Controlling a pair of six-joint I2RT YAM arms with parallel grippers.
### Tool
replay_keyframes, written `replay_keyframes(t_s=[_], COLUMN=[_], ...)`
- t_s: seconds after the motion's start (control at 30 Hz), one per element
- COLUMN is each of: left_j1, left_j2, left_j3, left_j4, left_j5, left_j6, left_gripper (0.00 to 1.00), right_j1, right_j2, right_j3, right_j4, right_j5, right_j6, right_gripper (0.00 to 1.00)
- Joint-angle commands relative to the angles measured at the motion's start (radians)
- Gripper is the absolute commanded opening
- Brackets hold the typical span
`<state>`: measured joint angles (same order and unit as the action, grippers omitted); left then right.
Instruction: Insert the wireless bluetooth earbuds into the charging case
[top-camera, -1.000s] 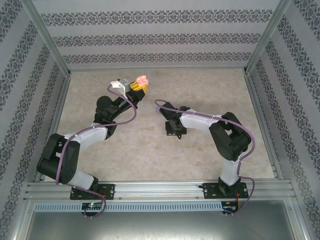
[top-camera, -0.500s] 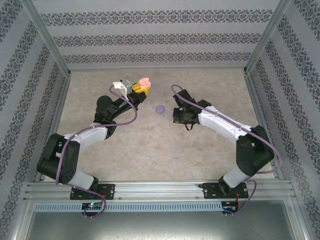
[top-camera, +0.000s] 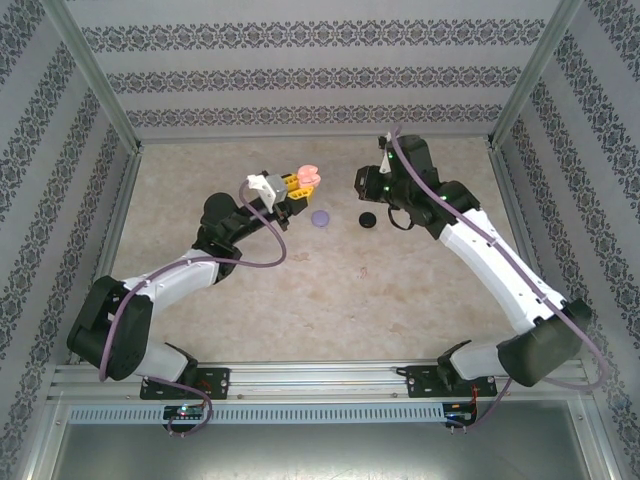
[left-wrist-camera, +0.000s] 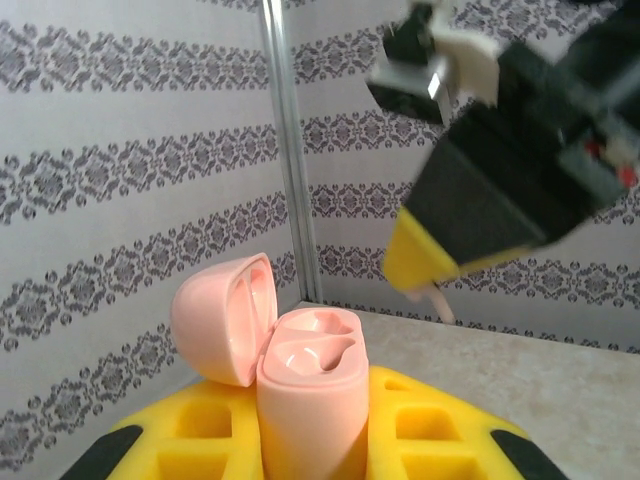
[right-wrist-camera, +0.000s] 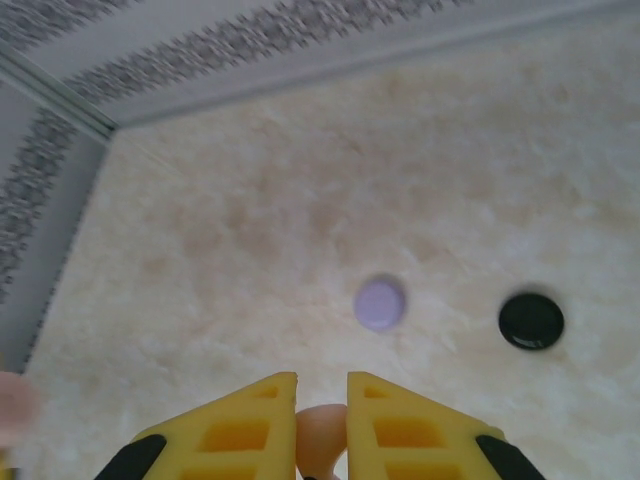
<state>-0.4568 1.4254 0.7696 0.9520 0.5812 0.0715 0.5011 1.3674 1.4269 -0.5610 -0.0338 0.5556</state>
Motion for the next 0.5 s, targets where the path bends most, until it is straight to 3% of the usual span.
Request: replay_keyframes(t_s=[0.0, 0.13, 0.47], left_j1=[-0.034, -0.062, -0.088], left_j2=[-0.013, 0.005, 0.041], left_j3=[0.016, 0.012, 0.046], left_j4=[-0.004, 0.036, 0.050], left_j5=[-0.073, -0.120, -0.082], left_j6=[0.134, 0.148, 0.137], left_gripper=[0.00, 0.00, 0.00], right_j1=[-0.002, 0.012, 0.109], right_j2=[-0.036, -0.086, -0.191], right_j3=[0.027, -0.007, -0.194], right_j4=[0.062, 0.169, 0.511], right_j5=[-0.052, -0.084, -0.121], right_j6=[-0.032, -0.025, -0.069], right_gripper=[0.15, 0.16, 0.17])
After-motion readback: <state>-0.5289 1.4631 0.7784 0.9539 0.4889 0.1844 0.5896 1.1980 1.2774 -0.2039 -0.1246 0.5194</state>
